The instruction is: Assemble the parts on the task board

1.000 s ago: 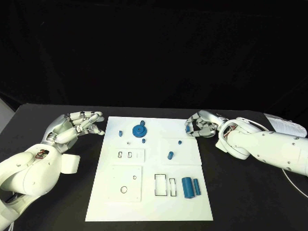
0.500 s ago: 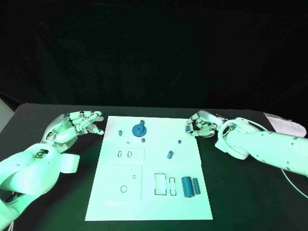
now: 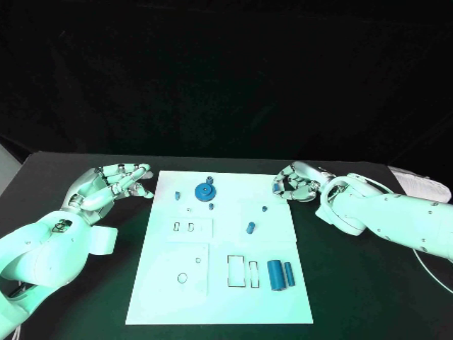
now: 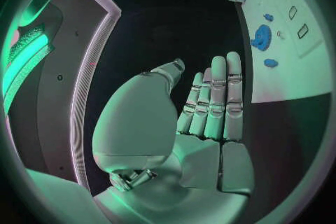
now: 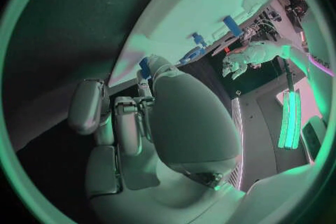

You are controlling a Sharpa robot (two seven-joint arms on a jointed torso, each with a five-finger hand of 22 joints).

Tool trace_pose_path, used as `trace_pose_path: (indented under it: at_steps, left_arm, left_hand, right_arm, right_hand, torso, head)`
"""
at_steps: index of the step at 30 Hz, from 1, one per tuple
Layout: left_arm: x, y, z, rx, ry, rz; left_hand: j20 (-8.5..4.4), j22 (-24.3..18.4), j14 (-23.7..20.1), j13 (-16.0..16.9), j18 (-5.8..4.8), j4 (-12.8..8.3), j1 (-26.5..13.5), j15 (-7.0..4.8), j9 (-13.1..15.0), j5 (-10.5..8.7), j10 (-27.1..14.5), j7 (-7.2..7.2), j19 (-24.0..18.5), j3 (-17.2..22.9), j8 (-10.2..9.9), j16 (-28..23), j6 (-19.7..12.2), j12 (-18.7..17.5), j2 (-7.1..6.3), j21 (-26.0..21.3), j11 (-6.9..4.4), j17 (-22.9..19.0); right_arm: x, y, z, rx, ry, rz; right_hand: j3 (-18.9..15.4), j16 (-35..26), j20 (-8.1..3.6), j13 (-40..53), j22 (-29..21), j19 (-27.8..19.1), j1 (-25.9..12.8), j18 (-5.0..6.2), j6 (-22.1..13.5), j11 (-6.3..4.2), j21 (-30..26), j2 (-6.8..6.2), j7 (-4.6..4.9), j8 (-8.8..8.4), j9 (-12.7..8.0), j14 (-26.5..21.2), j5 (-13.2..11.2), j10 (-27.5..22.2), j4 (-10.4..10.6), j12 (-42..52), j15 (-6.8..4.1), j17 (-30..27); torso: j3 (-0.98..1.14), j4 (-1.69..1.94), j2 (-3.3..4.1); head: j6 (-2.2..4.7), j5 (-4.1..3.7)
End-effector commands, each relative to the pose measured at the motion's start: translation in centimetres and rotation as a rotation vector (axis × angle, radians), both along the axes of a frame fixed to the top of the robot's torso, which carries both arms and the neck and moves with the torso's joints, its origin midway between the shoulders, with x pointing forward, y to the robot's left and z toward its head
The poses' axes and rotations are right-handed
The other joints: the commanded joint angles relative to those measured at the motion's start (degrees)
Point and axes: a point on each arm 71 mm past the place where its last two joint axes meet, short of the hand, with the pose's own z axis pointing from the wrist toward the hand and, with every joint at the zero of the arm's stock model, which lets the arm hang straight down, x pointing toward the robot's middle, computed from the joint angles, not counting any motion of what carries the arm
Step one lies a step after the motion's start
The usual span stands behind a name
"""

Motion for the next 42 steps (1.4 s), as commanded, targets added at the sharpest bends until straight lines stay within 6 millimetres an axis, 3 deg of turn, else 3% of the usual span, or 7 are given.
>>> trace_pose_path:
  at_steps: [1, 13, 19, 27, 32, 38, 42]
  left_arm:
    - [-0.1, -0.2, 0.0, -0.002, -0.003, -0.019]
    - [0.0, -0.2, -0.1, 0.000, 0.000, -0.018]
    - [0.0, -0.3, -0.1, -0.001, 0.003, -0.020]
    - [0.1, -0.6, -0.2, -0.007, 0.001, -0.025]
    - [0.1, -0.7, -0.2, -0.005, 0.000, -0.026]
    - [0.1, -0.7, -0.2, 0.000, -0.001, -0.027]
    - [0.1, -0.7, -0.2, 0.001, -0.001, -0.027]
  left_hand:
    - [-0.12, 0.10, -0.36, 0.03, 0.22, -0.02, 0.22, -0.13, 0.06, -0.10, -0.45, -0.03, -0.48, -0.25, 0.22, 0.27, -0.54, 0.40, 0.14, 0.20, 0.06, -0.09]
    - [-0.12, 0.10, -0.36, 0.03, 0.22, -0.02, 0.22, -0.13, 0.06, -0.10, -0.45, -0.03, -0.48, -0.25, 0.22, 0.27, -0.54, 0.40, 0.14, 0.20, 0.06, -0.09]
    - [-0.10, 0.15, -0.44, 0.02, 0.22, 0.03, 0.31, -0.11, 0.09, -0.11, -0.51, -0.01, -0.58, -0.33, 0.25, 0.34, -0.59, 0.43, 0.19, 0.31, 0.08, -0.15]
    - [-0.10, 0.15, -0.44, 0.02, 0.22, 0.03, 0.31, -0.11, 0.09, -0.11, -0.51, -0.01, -0.58, -0.33, 0.25, 0.34, -0.59, 0.43, 0.19, 0.31, 0.08, -0.15]
    - [-0.09, 0.16, -0.46, 0.02, 0.22, 0.12, 0.23, -0.09, 0.11, -0.12, -0.52, -0.01, -0.62, -0.40, 0.26, 0.36, -0.60, 0.46, 0.22, 0.34, 0.09, -0.17]
    - [-0.09, 0.17, -0.46, 0.02, 0.22, 0.09, 0.28, -0.10, 0.11, -0.12, -0.52, -0.01, -0.63, -0.41, 0.27, 0.37, -0.61, 0.47, 0.18, 0.35, 0.08, -0.18]
    - [-0.09, 0.18, -0.47, 0.02, 0.23, 0.04, 0.34, -0.10, 0.12, -0.12, -0.52, -0.02, -0.64, -0.43, 0.27, 0.38, -0.62, 0.48, 0.13, 0.37, 0.08, -0.18]
  right_arm:
    - [-0.1, 0.1, 0.2, 0.022, -0.032, -0.014]
    - [-1.3, 2.5, 1.2, 0.094, -0.046, -0.014]
    - [-2.5, 6.5, 2.0, 0.128, -0.032, 0.067]
    - [-4.2, 12.9, 2.4, 0.121, -0.022, 0.150]
    - [-5.0, 15.7, 2.2, 0.104, -0.001, 0.142]
    - [-5.8, 18.0, 1.7, 0.073, 0.014, 0.131]
    - [-6.2, 19.1, 1.4, 0.059, 0.024, 0.126]
  right_hand:
    - [1.53, 0.30, -0.51, 11.80, 0.33, 0.30, -0.02, -0.36, 0.40, -0.53, 0.54, -0.08, -0.14, 0.76, 0.41, 5.81, -0.47, 3.16, -0.21, 0.38, -0.48, 14.47]
    - [5.71, 0.57, -0.75, 13.41, 2.66, 1.52, -0.69, -0.88, 0.42, -0.69, 2.88, -2.45, -0.27, 2.06, 0.70, 5.97, 1.31, 4.64, -0.93, 2.05, -0.65, 15.09]
    - [6.06, 0.57, -0.77, 13.48, 2.70, 1.53, -0.94, -0.88, 0.44, -0.72, 2.88, -2.78, -0.31, 2.21, 0.75, 5.97, 1.44, 4.70, -0.99, 2.13, -0.68, 15.09]
    - [6.97, 0.57, -0.79, 13.60, 2.93, 1.62, -2.12, -0.91, 0.44, -0.77, 3.01, -3.33, -0.41, 2.64, 0.86, 5.97, 0.67, 4.81, -0.79, 2.24, -0.70, 15.09]
    - [7.30, 0.57, -0.82, 13.44, 2.67, 1.48, -2.33, -0.83, 0.45, -0.80, 2.64, -3.44, -0.42, 2.79, 0.91, 5.97, 0.43, 4.68, -0.83, 2.07, -0.74, 15.09]
    - [7.77, 0.57, -0.83, 13.33, 2.92, 1.58, -3.03, -0.88, 0.14, -0.78, 2.84, -3.58, -0.39, 2.86, 0.92, 5.97, -0.69, 4.58, -0.69, 1.94, -0.74, 15.09]
    - [7.78, 0.57, -0.83, 13.34, 2.90, 1.58, -3.03, -0.88, 0.13, -0.78, 2.82, -3.59, -0.40, 2.87, 0.92, 5.97, -0.68, 4.59, -0.70, 1.95, -0.74, 15.09]
  torso:
    - [-0.03, 0.02, -0.02]
    - [0.08, -0.48, -0.28]
    - [0.12, -0.77, -0.54]
    - [0.10, -0.79, -0.76]
    - [-0.02, -0.75, -0.73]
    - [0.05, -0.86, -0.61]
    - [0.04, -0.94, -0.65]
  head:
    - [-0.07, 0.01]
    - [-0.05, 0.66]
    - [-0.01, 1.30]
    - [-0.34, 2.32]
    - [-0.47, 2.66]
    - [-0.47, 2.40]
    - [-0.41, 2.82]
